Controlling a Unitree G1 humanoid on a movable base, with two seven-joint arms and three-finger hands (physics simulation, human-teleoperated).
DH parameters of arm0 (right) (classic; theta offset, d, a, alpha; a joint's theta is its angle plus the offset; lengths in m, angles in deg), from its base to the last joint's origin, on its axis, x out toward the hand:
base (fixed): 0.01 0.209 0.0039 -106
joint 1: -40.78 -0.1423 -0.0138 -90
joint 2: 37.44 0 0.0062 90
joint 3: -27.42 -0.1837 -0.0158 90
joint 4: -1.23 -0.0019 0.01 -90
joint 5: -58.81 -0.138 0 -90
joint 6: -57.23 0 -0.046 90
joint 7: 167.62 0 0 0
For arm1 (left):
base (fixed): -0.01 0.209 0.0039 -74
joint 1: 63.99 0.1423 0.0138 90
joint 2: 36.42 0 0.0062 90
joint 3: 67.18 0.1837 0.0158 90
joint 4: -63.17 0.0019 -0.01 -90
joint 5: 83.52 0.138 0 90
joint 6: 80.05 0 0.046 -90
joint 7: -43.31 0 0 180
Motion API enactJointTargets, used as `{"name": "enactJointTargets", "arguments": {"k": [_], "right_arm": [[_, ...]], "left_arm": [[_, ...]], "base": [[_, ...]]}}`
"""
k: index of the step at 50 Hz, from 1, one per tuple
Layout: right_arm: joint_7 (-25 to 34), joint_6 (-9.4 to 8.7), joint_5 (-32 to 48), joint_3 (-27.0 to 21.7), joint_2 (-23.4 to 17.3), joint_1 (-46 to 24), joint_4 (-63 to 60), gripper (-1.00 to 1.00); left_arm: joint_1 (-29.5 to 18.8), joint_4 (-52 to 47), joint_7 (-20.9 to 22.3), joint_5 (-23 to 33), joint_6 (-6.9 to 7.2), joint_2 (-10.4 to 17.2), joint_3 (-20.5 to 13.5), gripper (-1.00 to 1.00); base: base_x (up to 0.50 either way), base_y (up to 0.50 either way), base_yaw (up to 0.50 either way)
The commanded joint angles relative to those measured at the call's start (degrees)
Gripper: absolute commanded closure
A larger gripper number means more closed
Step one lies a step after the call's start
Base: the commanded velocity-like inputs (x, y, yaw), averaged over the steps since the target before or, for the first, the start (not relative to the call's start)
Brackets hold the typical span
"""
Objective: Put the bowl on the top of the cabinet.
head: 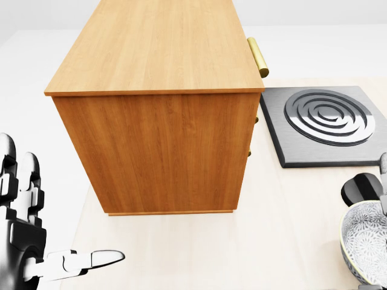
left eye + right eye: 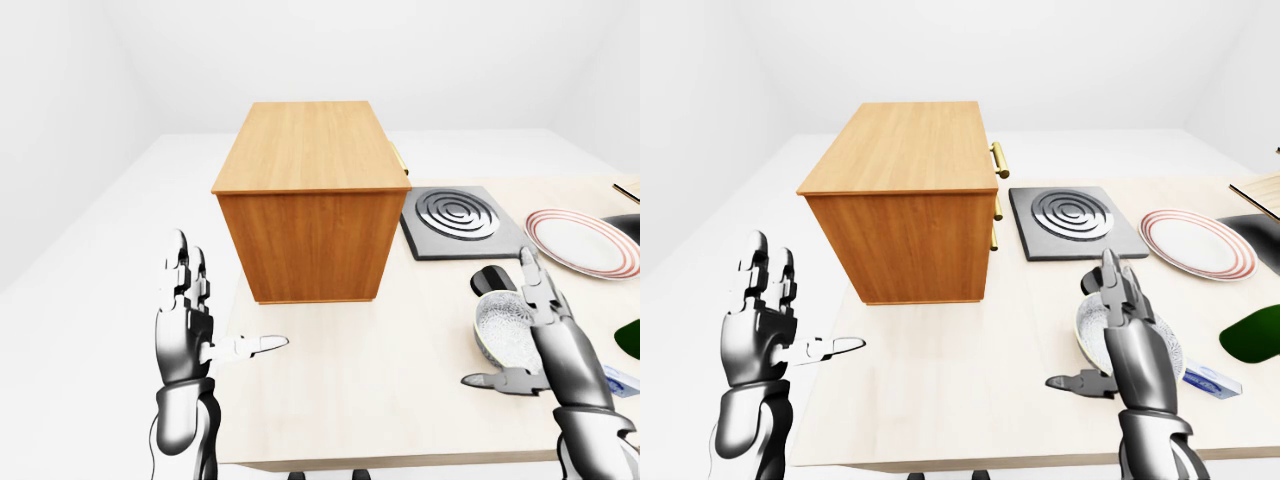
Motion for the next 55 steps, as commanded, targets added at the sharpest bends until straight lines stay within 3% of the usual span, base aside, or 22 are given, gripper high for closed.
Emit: {"name": "enactJointTargets", "arguments": {"k": [1, 6, 34, 55], "right_arm": [[1.8, 0.00, 5.1, -5.2, 0.1, -0.2, 4.6, -1.00], [-0.9, 0.00, 9.8, -5.6, -0.9, -0.1, 9.0, -1.00], [-8.0, 0.00, 19.1, -2.6, -4.9, 0.0, 22.3, -1.00], [-8.5, 0.00, 22.2, -1.4, -6.1, 1.0, 25.6, -1.00]], "left_arm": [[-0.1, 0.3, 0.0, 0.0, 0.00, 0.0, 0.1, -1.00], [0.0, 0.3, 0.1, 0.1, 0.00, 0.1, 0.3, -1.00], [0.5, 0.6, 0.4, 0.3, 0.00, 0.1, 0.7, -1.00], [-0.2, 0.7, 0.0, 0.1, 0.00, 0.1, 0.1, -1.00]], "base": [[0.00, 0.00, 0.00], [0.00, 0.00, 0.00], [0.00, 0.00, 0.00], [0.00, 0.00, 0.00]]}}
